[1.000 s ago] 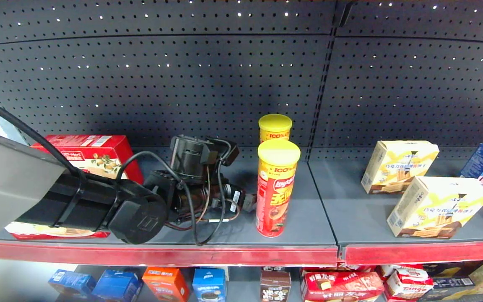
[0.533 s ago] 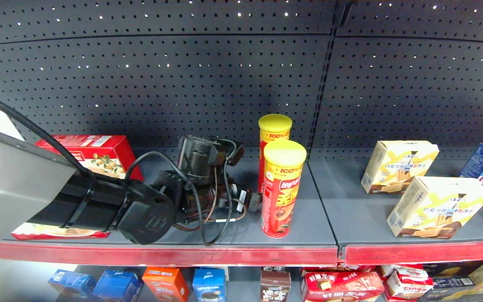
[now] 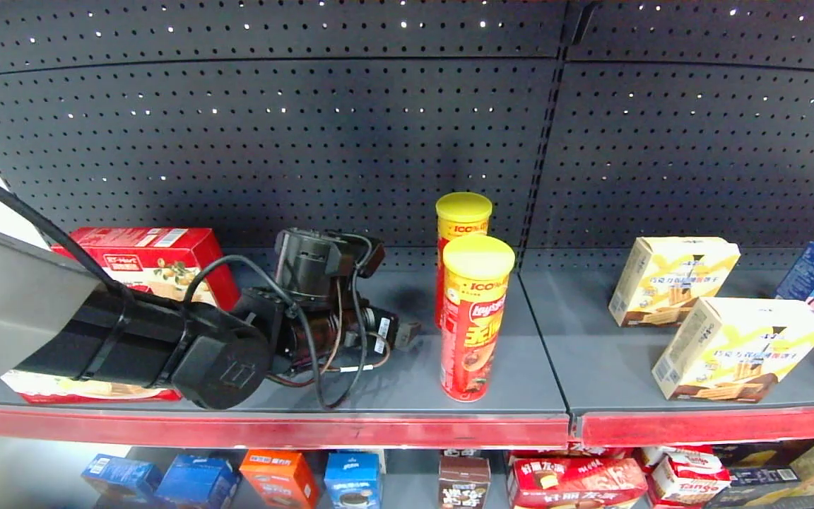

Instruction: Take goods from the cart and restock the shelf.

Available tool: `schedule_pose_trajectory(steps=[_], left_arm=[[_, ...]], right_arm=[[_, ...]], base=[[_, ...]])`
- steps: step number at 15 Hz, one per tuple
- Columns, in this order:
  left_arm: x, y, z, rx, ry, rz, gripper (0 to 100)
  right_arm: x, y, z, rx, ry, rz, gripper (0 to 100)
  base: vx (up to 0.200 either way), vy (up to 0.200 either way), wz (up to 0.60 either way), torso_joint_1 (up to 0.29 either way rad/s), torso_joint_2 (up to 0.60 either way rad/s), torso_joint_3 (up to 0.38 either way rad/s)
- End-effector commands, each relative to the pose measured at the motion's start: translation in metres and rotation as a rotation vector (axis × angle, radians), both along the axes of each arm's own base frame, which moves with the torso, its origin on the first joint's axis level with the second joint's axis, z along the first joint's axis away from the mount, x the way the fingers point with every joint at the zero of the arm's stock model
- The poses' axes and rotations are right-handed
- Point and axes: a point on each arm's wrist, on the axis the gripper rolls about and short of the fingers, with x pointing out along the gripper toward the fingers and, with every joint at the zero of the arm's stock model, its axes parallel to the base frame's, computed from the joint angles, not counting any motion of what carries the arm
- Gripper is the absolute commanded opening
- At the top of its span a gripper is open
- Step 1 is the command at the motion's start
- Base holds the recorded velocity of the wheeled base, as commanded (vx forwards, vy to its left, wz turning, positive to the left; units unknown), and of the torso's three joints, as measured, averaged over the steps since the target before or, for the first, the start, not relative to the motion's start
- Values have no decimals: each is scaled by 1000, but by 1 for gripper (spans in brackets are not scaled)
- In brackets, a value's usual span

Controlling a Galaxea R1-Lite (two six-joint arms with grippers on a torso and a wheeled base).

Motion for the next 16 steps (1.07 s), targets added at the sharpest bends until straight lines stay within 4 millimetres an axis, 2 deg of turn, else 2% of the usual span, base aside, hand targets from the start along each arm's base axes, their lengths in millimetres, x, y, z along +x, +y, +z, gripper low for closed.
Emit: schedule_pose_trajectory(steps=[1,6,8,12,13,16], left_arm=[[-14,17,14,-9,-18,23,100],[-42,34,42,-38,-76,37,100],[-58,52,57,-56,-113,69,100],[-97,106,83,-91,-204,192,100],[-103,112,86,-94,-216,208,100],[-143,141,103,-113,-285,283,100]], right_arm=[[1,1,-1,-2,6,7,100],[2,1,-1,11,2,12,100],[1,1,-1,13,-1,12,100],[-3,-1,2,21,-20,1,100],[-4,-2,2,22,-23,-2,100],[-8,-4,1,23,-27,-19,100]], base=[[0,0,0,0,0,0],[0,0,0,0,0,0],[0,0,0,0,0,0],[0,0,0,0,0,0],[0,0,0,0,0,0],[0,0,0,0,0,0]])
